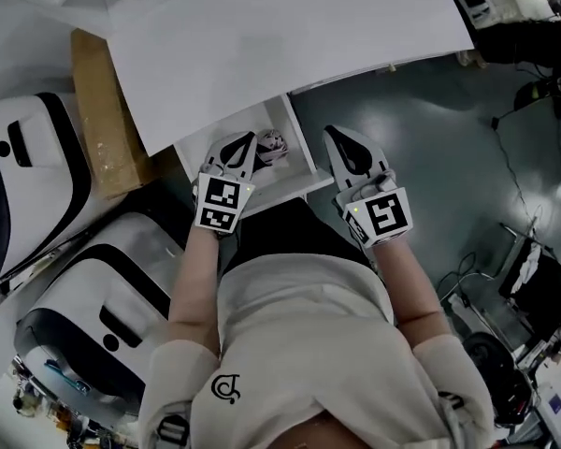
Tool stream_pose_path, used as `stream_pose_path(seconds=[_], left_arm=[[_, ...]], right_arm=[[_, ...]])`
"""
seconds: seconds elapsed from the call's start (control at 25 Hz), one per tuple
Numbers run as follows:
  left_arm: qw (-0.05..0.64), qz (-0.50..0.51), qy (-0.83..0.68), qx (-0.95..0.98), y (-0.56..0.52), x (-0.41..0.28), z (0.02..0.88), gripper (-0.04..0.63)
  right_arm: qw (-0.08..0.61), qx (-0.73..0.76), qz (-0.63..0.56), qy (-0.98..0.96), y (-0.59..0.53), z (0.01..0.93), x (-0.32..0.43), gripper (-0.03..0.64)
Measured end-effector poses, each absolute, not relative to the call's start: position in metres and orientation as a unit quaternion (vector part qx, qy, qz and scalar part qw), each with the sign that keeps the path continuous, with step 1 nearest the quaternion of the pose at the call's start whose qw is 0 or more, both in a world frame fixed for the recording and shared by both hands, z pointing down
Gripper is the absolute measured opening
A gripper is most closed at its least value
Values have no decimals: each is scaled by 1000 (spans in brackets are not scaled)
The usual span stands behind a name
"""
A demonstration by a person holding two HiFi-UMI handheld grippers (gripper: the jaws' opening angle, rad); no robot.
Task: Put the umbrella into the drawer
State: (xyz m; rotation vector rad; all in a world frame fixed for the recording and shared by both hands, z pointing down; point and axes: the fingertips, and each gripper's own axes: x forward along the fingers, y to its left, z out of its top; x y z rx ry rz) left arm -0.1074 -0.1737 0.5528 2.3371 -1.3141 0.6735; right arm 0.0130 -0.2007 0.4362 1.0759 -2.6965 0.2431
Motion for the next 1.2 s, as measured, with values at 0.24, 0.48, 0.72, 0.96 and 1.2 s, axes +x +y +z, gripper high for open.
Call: stream_pose_path(seconds=[0.24, 0.48, 0.72, 0.96, 1.2], left_arm=[[147, 194, -518, 820, -165, -130, 482, 12], [80, 134, -578, 801, -156, -161, 395, 12], [28, 86, -630, 771, -139, -192, 331, 12], [-14, 31, -693, 720, -114, -233, 274, 12], [-15, 10, -711, 703, -99, -247, 255, 12]], right_arm=[[90, 340, 57, -935, -201, 394, -2, 6], [53, 304, 30, -951, -196, 348, -26, 6], [19, 277, 22, -960, -194, 313, -41, 6], [-12, 252, -4, -968, -191, 282, -54, 6], [-30, 233, -15, -972, -186, 264, -59, 6]])
